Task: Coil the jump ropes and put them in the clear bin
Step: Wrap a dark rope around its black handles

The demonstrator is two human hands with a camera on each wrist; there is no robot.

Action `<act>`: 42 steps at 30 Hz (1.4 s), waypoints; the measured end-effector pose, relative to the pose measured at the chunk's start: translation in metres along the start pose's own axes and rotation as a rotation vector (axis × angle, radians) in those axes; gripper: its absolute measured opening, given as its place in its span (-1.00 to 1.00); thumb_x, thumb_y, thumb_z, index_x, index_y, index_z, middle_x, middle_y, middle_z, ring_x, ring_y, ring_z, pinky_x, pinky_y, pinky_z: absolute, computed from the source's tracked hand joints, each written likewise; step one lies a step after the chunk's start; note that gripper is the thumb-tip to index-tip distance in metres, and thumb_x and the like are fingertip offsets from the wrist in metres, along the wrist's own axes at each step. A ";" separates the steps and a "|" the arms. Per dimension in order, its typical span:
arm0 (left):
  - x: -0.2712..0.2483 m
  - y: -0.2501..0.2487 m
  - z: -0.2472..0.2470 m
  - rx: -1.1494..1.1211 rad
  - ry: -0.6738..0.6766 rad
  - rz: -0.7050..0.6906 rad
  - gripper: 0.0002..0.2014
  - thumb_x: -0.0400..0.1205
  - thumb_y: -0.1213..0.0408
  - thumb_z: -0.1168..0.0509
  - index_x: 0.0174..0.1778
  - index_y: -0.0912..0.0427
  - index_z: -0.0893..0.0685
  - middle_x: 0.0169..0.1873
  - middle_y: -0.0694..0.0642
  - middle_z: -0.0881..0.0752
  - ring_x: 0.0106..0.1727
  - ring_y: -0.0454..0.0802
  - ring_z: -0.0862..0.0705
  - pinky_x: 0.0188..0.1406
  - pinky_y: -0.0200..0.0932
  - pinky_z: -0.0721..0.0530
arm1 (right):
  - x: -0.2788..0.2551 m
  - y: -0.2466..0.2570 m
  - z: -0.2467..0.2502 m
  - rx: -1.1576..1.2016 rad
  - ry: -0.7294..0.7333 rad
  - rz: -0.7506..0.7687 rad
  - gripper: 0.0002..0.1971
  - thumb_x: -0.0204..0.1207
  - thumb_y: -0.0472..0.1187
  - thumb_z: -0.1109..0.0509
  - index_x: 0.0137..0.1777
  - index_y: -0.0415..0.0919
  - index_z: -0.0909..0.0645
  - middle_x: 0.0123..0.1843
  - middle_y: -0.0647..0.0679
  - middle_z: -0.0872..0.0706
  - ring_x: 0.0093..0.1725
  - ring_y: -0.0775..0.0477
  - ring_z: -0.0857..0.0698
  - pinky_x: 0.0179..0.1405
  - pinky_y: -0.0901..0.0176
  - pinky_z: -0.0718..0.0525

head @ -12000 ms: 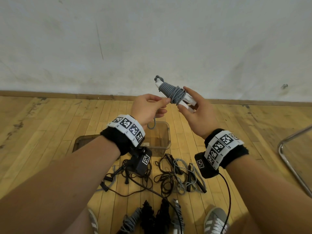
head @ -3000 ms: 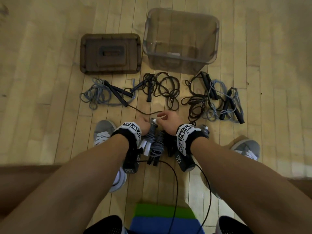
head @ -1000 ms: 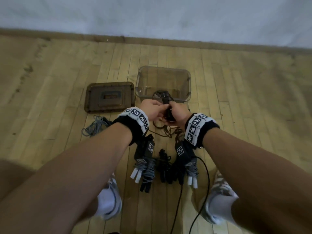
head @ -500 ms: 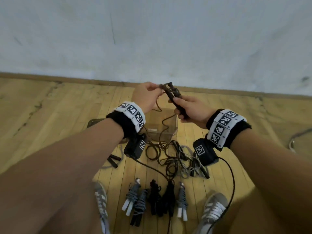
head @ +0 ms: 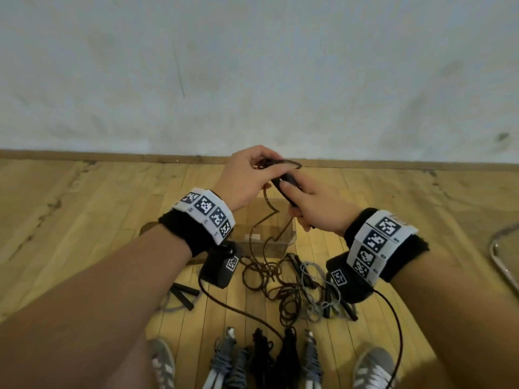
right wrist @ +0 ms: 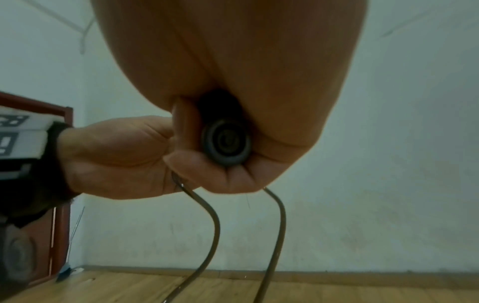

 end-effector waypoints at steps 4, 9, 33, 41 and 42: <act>0.002 0.009 0.008 0.033 -0.211 0.015 -0.71 0.54 0.08 -0.59 -0.11 0.00 -0.57 -0.10 0.02 -0.78 0.03 0.04 -0.79 0.09 0.24 -0.81 | 0.000 0.003 0.006 -0.208 0.020 0.014 -0.78 0.84 -0.10 -0.13 0.40 -0.06 -0.47 -0.35 0.07 -0.54 -0.58 0.26 -0.51 -0.54 0.32 -0.57; 0.006 0.017 0.004 0.073 -0.212 0.111 -0.86 0.73 0.11 -0.38 -0.01 0.04 -0.56 -0.12 0.03 -0.77 -0.04 0.03 -0.82 0.06 0.17 -0.83 | -0.003 0.000 0.015 -0.331 0.027 -0.010 -0.81 0.83 -0.06 -0.15 0.31 -0.05 -0.51 -0.34 0.06 -0.58 -0.55 0.25 -0.55 -0.46 0.30 -0.63; -0.007 0.024 -0.032 -0.263 0.104 0.258 -0.53 0.83 -0.20 0.00 0.20 0.00 -0.72 -0.04 0.15 -0.89 -0.18 0.03 -0.82 0.02 -0.04 -0.76 | 0.007 -0.013 0.039 0.104 -0.095 0.061 -0.81 0.81 -0.12 -0.22 0.11 -0.21 -0.61 -0.38 -0.03 -0.51 -0.54 0.13 -0.42 -0.57 0.36 -0.41; 0.005 0.036 -0.020 -0.106 -0.018 0.182 -0.61 0.79 -0.05 -0.27 0.04 0.18 -0.87 -0.52 -0.06 -0.56 -0.48 -0.12 -0.41 -0.42 -0.20 -0.36 | 0.013 -0.018 0.050 -0.252 -0.253 0.140 -0.68 0.78 -0.02 -0.26 0.47 -0.04 -0.57 -0.34 0.08 -0.63 -0.48 0.21 -0.56 -0.38 0.16 -0.55; 0.003 0.037 -0.023 -0.078 -0.010 0.170 -0.63 0.79 -0.01 -0.28 0.05 0.19 -0.86 -0.52 -0.07 -0.57 -0.47 -0.12 -0.43 -0.40 -0.19 -0.39 | 0.014 -0.019 0.051 -0.278 -0.274 0.145 -0.68 0.78 -0.01 -0.26 0.46 -0.03 -0.60 -0.34 0.09 -0.64 -0.45 0.18 -0.58 -0.36 0.12 -0.56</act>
Point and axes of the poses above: each hand's wrist, its own x-axis towards the middle knuckle, its own z-axis out of the back of the hand, y = z × x, the point moved 8 cm from there along x, towards the middle knuckle
